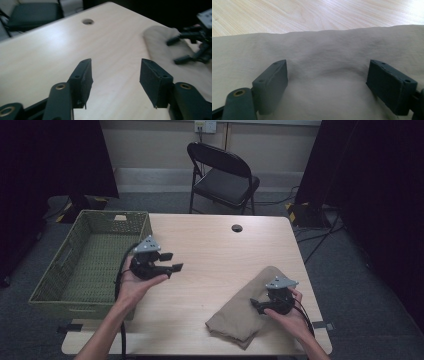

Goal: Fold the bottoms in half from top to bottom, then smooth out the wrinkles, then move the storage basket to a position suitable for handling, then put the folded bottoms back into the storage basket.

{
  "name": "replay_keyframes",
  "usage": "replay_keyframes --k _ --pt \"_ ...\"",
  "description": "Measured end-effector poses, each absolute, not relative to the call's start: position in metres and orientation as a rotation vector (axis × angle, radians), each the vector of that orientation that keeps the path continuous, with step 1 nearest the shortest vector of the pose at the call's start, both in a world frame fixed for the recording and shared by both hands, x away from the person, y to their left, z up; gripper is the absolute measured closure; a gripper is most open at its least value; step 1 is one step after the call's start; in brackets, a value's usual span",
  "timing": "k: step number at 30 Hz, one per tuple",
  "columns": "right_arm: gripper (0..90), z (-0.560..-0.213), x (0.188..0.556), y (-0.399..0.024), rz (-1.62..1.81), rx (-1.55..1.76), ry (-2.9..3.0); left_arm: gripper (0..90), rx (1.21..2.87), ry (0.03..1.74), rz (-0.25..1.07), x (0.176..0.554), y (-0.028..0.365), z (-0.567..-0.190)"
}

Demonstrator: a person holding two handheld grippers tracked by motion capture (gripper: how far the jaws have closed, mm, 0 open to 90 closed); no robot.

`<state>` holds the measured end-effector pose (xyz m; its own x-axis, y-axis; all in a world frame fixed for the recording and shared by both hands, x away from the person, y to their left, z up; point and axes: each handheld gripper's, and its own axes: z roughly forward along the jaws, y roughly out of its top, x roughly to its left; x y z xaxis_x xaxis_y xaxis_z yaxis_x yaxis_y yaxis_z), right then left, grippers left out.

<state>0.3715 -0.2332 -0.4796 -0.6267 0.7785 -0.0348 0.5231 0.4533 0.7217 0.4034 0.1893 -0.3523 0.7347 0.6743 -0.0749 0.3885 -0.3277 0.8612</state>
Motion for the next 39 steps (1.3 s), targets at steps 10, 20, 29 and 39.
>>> replay_keyframes --k 10,20,29,39 --pt "16.1 -0.480 0.372 -0.234 0.984 1.095 2.352 46.7 1.902 0.951 0.431 0.408 0.239 -0.354" --pt "16.1 -0.480 0.373 -0.235 0.993 1.099 2.355 46.2 1.880 1.120 0.459 0.415 0.280 -0.366" --pt "16.1 -0.480 0.373 -0.235 0.998 1.099 2.355 42.1 1.875 1.236 0.471 0.421 0.294 -0.380" --pt "16.1 -0.480 0.373 -0.236 1.002 1.095 2.357 43.8 1.879 1.298 0.404 0.428 0.305 -0.396"
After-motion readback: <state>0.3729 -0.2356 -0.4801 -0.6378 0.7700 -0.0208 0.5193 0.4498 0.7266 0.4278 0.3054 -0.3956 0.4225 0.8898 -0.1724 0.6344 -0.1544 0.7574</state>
